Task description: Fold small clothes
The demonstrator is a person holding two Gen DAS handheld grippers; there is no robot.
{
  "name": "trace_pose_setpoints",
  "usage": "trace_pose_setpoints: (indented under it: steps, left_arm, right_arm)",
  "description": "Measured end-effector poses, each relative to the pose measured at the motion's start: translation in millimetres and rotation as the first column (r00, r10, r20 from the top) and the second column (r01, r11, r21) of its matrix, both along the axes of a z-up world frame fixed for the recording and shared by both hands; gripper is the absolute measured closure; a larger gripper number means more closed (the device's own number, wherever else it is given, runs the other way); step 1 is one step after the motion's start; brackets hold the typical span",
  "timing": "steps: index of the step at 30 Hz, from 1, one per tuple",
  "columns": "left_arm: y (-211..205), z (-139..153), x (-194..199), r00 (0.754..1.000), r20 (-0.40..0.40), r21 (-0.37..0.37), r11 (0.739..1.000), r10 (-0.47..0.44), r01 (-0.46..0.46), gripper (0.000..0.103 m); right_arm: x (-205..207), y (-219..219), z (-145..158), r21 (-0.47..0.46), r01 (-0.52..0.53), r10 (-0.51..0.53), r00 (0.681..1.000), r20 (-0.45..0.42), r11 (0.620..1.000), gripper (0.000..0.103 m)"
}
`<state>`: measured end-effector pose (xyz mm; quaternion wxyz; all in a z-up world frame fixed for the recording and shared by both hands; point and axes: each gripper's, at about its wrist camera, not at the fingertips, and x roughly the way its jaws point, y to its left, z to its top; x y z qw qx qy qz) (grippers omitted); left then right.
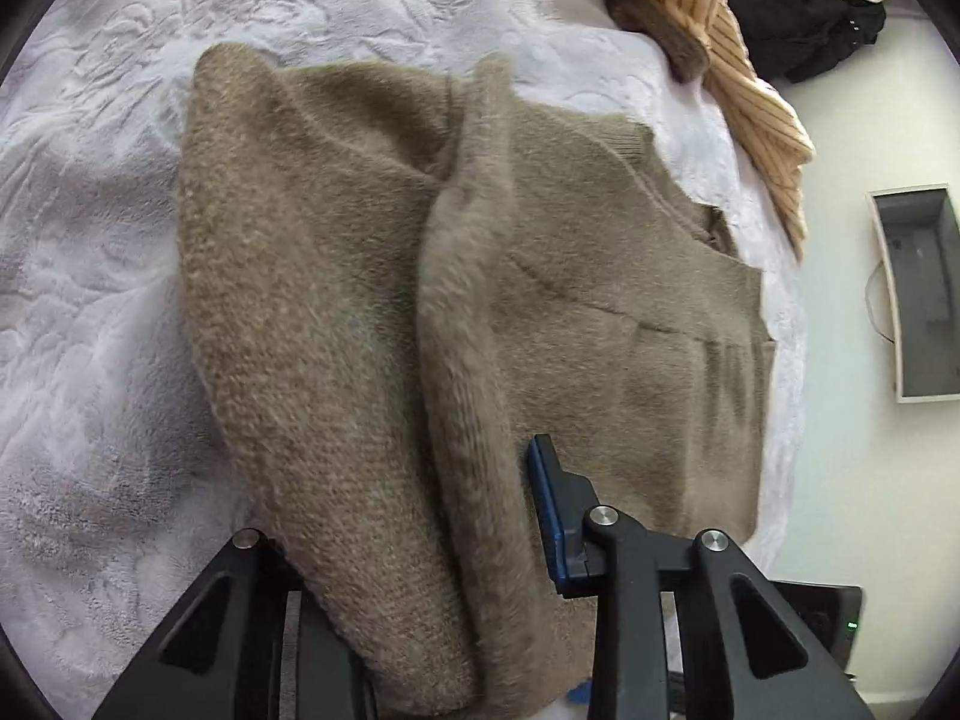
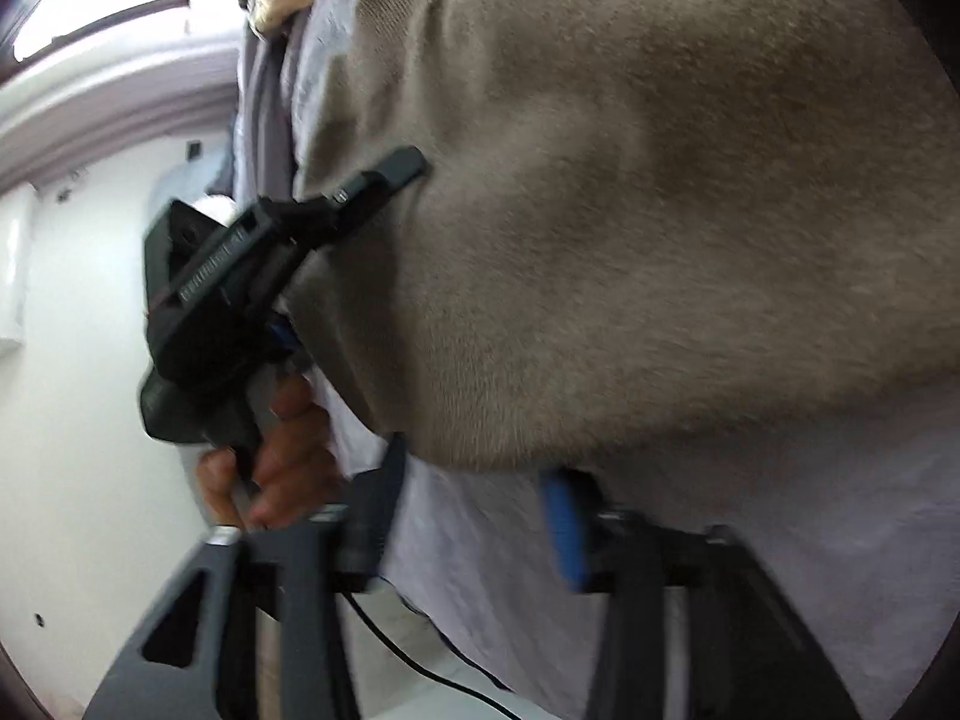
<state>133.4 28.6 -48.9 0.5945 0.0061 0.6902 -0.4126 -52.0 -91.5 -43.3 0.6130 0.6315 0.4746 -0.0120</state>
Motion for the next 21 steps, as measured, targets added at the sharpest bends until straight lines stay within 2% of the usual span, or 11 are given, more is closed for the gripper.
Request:
trace_pose_setpoints:
  steps: [2, 4, 5, 6, 7, 8, 11, 13, 15, 18, 21]
  left_arm:
    - [-0.6, -3.4, 0.2, 1.000, -0.004, 0.011, 1.000, 0.004, -0.004, 0.069]
    - [-3.7, -4.3, -0.4, 1.000, 0.005, 0.028, 1.000, 0.001, -0.001, 0.069]
    - [-6.4, -4.0, -1.5, 1.000, 0.015, 0.035, 0.999, -0.002, 0.002, 0.069]
    - [-9.9, -2.9, -3.4, 0.999, 0.033, 0.047, 0.999, -0.011, 0.010, 0.070]
    - [-12.9, 0.1, -5.7, 0.998, 0.057, 0.053, 0.998, -0.021, 0.018, 0.074]
    - [-17.3, 2.7, -8.5, 0.997, 0.077, 0.052, 0.998, -0.030, 0.026, 0.083]
    - [-25.4, 15.4, -17.4, 0.986, 0.152, 0.074, 0.996, -0.068, 0.057, 0.084]
    - [-28.9, 27.2, -21.6, 0.983, 0.169, 0.059, 0.996, -0.070, 0.061, 0.085]
    - [-34.1, 41.6, -24.3, 0.984, 0.165, 0.024, 0.998, -0.060, 0.057, 0.085]
    - [-51.3, 69.9, -35.4, 0.979, 0.190, -0.011, 0.997, -0.078, 0.082, 0.085]
    - [-85.8, 100.3, -58.2, 0.962, 0.242, -0.032, 0.989, -0.129, 0.141, 0.085]
  right_arm:
    - [-9.2, -13.7, 15.2, -0.052, -0.029, 0.029, 1.000, 0.011, 0.998, 0.017]
    - [-17.4, -34.8, 32.5, -0.143, -0.004, 0.006, 1.000, 0.013, 0.990, 0.024]
    - [-19.0, -47.7, 40.4, -0.200, 0.014, -0.011, 1.000, 0.015, 0.980, 0.036]
    - [-19.2, -60.5, 46.8, -0.261, 0.030, -0.028, 1.000, 0.014, 0.965, 0.059]
    - [-22.7, -67.4, 50.0, -0.306, 0.035, -0.033, 0.999, 0.011, 0.951, 0.075]
    - [-17.6, -76.4, 52.1, -0.352, 0.031, -0.032, 0.999, 0.003, 0.936, 0.098]
    - [8.8, -91.7, 44.7, -0.473, -0.023, 0.003, 0.999, -0.043, 0.881, 0.098]
    - [24.1, -90.9, 23.3, -0.482, -0.088, 0.048, 0.994, -0.096, 0.872, 0.098]
    - [24.2, -98.1, 6.0, -0.474, -0.130, 0.075, 0.988, -0.132, 0.871, 0.100]
    - [20.8, -104.8, 5.1, -0.447, -0.093, 0.054, 0.993, -0.101, 0.890, 0.102]
    - [5.8, -114.5, 9.0, -0.393, -0.062, 0.051, 0.998, -0.037, 0.918, 0.102]
